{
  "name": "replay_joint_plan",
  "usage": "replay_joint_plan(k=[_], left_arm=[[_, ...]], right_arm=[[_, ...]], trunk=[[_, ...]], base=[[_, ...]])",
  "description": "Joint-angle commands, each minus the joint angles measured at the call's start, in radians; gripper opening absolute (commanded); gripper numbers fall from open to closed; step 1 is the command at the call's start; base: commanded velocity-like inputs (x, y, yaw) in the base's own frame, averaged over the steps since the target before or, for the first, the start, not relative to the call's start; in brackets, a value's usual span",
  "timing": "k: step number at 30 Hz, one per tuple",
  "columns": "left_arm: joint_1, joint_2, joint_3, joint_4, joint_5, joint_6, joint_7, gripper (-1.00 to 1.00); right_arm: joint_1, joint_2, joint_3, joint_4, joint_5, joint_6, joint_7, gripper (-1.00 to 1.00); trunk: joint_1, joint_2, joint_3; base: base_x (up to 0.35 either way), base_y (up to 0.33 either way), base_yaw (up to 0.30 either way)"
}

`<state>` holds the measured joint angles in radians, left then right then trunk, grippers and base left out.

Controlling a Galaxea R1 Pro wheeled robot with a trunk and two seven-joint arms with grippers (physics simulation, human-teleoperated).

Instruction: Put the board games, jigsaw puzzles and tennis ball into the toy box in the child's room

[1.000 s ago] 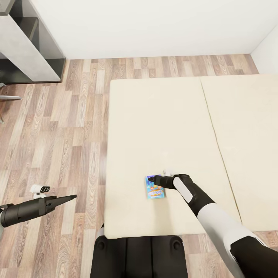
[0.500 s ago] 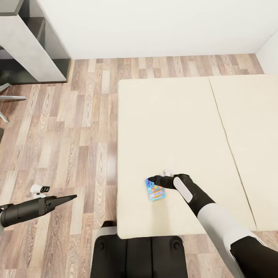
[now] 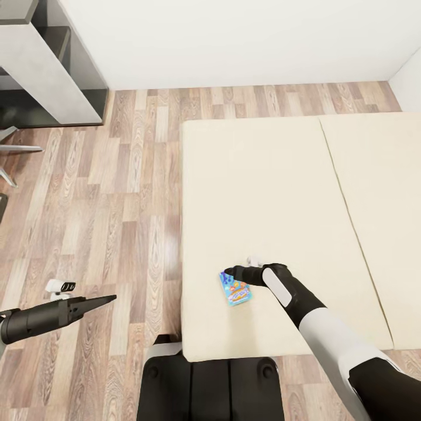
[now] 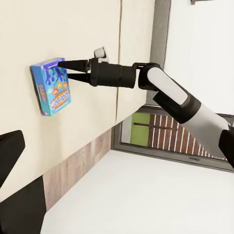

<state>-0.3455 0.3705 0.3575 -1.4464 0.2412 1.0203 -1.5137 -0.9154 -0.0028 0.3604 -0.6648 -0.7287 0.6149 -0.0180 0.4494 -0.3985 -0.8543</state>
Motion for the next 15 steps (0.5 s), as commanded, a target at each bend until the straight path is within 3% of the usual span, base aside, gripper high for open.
replay_joint_plan(k=[1, 15], left_arm=[[-0.001, 0.000, 0.000, 0.000, 0.000, 0.011, -0.003, 1.00], [-0.001, 0.000, 0.000, 0.000, 0.000, 0.011, -0.004, 1.00]], right_arm=[[0.000, 0.000, 0.002, -0.001, -0.001, 0.003, -0.002, 1.00], [0.000, 0.000, 0.002, 0.003, -0.003, 0.004, -0.003, 1.00]], trunk=[[0.001, -0.002, -0.001], [0.001, -0.002, -0.001]], base=[[0.000, 0.024, 0.000], [0.000, 0.045, 0.000]])
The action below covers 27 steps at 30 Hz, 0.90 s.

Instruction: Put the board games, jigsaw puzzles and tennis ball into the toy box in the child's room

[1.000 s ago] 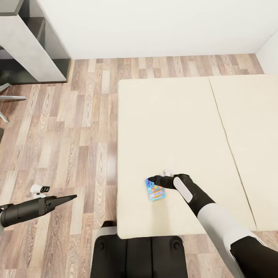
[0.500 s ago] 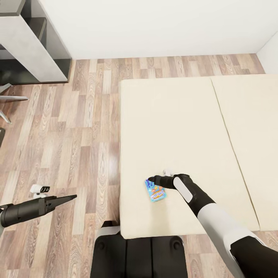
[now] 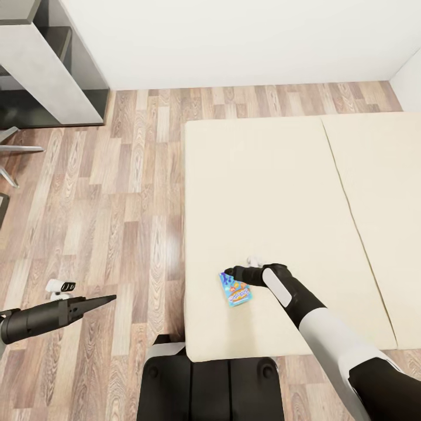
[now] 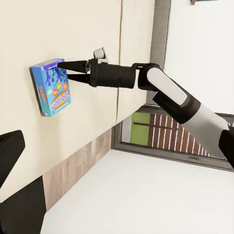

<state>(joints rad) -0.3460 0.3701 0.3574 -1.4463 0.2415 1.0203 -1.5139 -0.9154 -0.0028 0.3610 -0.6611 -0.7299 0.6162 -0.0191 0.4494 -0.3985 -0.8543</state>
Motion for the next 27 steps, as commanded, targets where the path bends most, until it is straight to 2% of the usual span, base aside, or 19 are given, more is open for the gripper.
replay_joint_plan(k=[1, 6, 13, 27], left_arm=[[0.000, 0.001, 0.000, 0.000, 0.000, 0.011, -0.003, 1.00], [0.000, 0.001, 0.000, 0.000, 0.000, 0.011, -0.004, 1.00], [0.000, 0.001, 0.000, 0.000, 0.001, 0.011, -0.004, 1.00], [0.000, 0.001, 0.009, 0.001, 0.001, 0.011, -0.005, 1.00]], right_arm=[[0.000, 0.000, 0.002, 0.001, -0.002, 0.003, -0.002, 1.00], [0.000, 0.000, 0.003, 0.004, 0.000, 0.011, -0.002, 1.00], [0.000, -0.002, 0.004, 0.005, 0.042, 0.030, -0.002, 1.00], [0.000, -0.002, 0.003, 0.005, 0.052, 0.052, 0.002, 1.00]], trunk=[[0.001, -0.002, -0.001], [0.001, -0.002, -0.001], [0.001, -0.002, -0.001], [0.001, -0.002, -0.001]], base=[[0.000, 0.004, 0.000], [0.000, 0.002, 0.000], [0.000, 0.000, 0.000], [0.000, 0.000, 0.000]])
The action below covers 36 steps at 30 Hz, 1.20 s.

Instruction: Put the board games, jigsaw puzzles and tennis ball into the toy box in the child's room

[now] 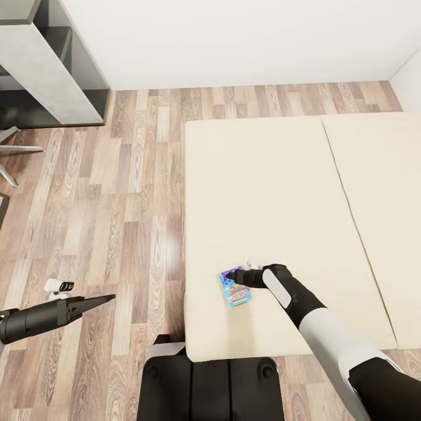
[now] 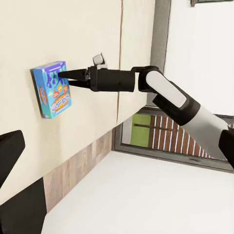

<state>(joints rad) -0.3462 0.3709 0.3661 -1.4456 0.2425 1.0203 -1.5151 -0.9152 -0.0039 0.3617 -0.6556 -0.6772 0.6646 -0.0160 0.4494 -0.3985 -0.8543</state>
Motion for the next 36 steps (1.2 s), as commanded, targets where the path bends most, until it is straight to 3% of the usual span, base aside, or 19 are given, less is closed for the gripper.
replay_joint_plan(k=[1, 36], left_arm=[[0.000, 0.000, 0.001, 0.000, 0.000, 0.011, -0.004, 1.00], [0.001, 0.000, 0.004, 0.000, 0.000, 0.011, -0.004, 1.00]], right_arm=[[0.000, 0.000, 0.002, -0.001, -0.001, 0.004, -0.002, 1.00], [0.001, 0.000, 0.002, 0.010, 0.002, 0.006, 0.006, 1.00]], trunk=[[0.001, -0.002, -0.001], [0.001, -0.002, -0.001]], base=[[0.000, 0.000, 0.000], [0.000, 0.020, 0.000]])
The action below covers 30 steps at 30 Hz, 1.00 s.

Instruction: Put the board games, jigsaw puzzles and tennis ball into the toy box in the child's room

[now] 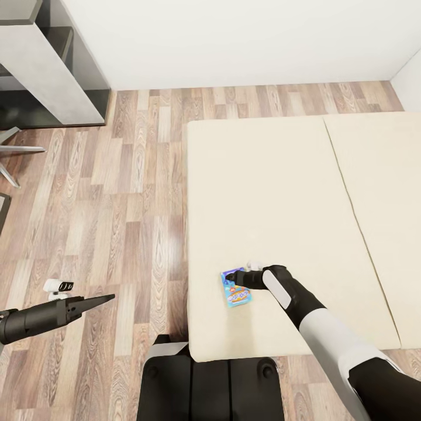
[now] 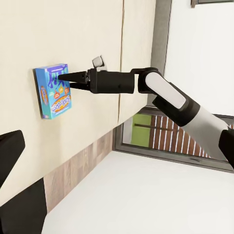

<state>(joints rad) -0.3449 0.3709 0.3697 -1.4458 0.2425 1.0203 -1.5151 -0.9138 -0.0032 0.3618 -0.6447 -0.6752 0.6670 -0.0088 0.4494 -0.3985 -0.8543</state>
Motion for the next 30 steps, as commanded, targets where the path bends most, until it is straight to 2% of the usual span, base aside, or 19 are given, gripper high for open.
replay_joint_plan(k=[1, 16, 30], left_arm=[[0.000, 0.000, 0.000, 0.000, 0.000, 0.011, -0.004, 1.00], [0.000, 0.000, 0.000, 0.000, 0.000, 0.011, -0.004, 1.00], [0.000, 0.000, 0.001, 0.000, 0.000, 0.011, -0.004, 1.00]], right_arm=[[0.000, -0.001, 0.002, -0.001, 0.000, 0.003, -0.001, 1.00], [0.000, 0.000, 0.002, -0.002, 0.000, 0.003, 0.000, 1.00], [0.000, 0.000, 0.002, -0.003, 0.000, 0.004, 0.000, 1.00]], trunk=[[0.001, -0.002, -0.001], [0.001, -0.002, -0.001], [0.001, -0.002, -0.001]], base=[[0.000, 0.000, 0.000], [0.000, 0.005, 0.000], [0.000, 0.117, 0.000]])
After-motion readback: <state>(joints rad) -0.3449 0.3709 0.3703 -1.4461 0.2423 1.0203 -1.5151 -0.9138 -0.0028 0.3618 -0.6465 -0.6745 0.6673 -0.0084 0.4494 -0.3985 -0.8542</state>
